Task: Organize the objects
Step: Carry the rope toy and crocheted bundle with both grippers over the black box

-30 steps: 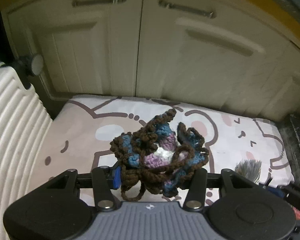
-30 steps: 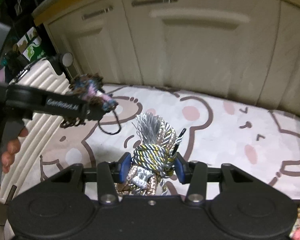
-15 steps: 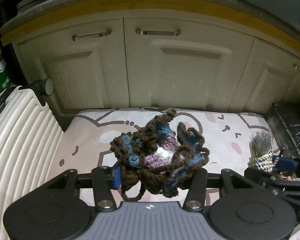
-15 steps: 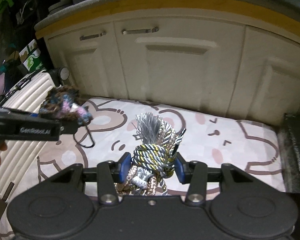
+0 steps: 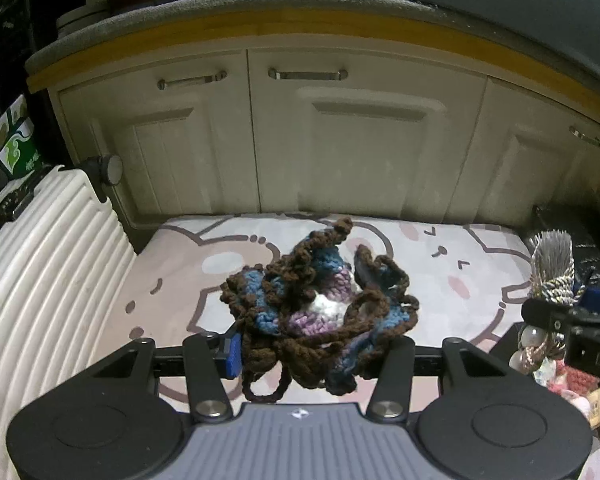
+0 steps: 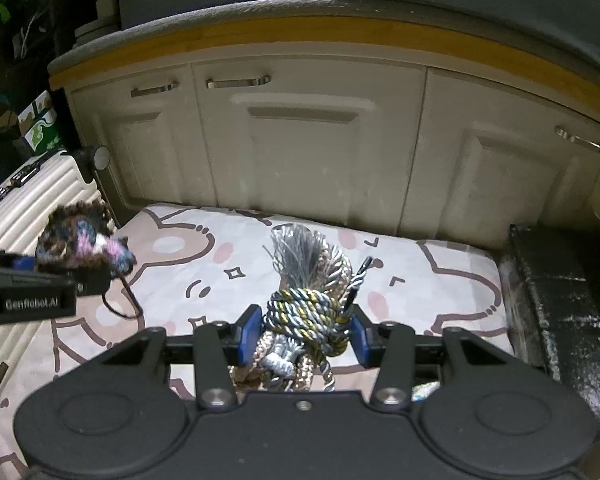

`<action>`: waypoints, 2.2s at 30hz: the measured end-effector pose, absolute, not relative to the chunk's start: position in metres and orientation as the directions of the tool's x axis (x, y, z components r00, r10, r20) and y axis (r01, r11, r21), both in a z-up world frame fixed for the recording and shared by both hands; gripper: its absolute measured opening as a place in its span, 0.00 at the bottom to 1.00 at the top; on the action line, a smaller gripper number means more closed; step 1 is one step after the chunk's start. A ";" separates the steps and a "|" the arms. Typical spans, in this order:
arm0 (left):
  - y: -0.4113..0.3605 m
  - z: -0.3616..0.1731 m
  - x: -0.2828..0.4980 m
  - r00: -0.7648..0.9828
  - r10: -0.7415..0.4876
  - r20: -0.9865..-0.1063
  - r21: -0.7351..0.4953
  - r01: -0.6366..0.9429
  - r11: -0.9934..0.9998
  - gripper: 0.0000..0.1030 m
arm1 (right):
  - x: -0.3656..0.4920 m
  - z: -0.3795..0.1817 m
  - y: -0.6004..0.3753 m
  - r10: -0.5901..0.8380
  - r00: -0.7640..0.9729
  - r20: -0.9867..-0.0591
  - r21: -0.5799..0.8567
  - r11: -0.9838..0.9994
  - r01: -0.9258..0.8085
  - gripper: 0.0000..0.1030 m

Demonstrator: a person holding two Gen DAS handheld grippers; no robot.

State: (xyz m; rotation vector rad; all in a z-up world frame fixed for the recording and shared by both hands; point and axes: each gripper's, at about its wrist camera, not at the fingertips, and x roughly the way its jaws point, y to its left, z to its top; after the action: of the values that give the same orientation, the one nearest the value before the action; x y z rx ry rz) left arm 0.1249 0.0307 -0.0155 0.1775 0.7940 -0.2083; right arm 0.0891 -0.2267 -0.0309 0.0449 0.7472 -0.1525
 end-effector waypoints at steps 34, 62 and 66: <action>0.002 -0.027 0.099 0.667 -0.212 -0.715 0.015 0.317 0.948 0.50 | 0.056 -0.030 -0.258 -0.144 0.704 -0.695 -0.053 0.987 0.149 0.46; -0.108 -0.049 0.086 0.564 -0.419 -0.712 -0.068 0.538 0.840 0.50 | 0.017 -0.042 -0.363 -0.317 0.626 -0.712 -0.080 0.923 0.377 0.46; -0.119 -0.054 0.085 0.538 -0.436 -0.721 -0.075 0.566 0.821 0.50 | 0.018 -0.049 -0.373 -0.345 0.599 -0.723 -0.110 0.913 0.393 0.46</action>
State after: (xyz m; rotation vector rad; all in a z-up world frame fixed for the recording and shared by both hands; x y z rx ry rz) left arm 0.0846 -0.1192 -0.0542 0.1753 0.8056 -0.5994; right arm 0.0184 -0.3728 -0.0489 0.0621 0.8243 -0.4278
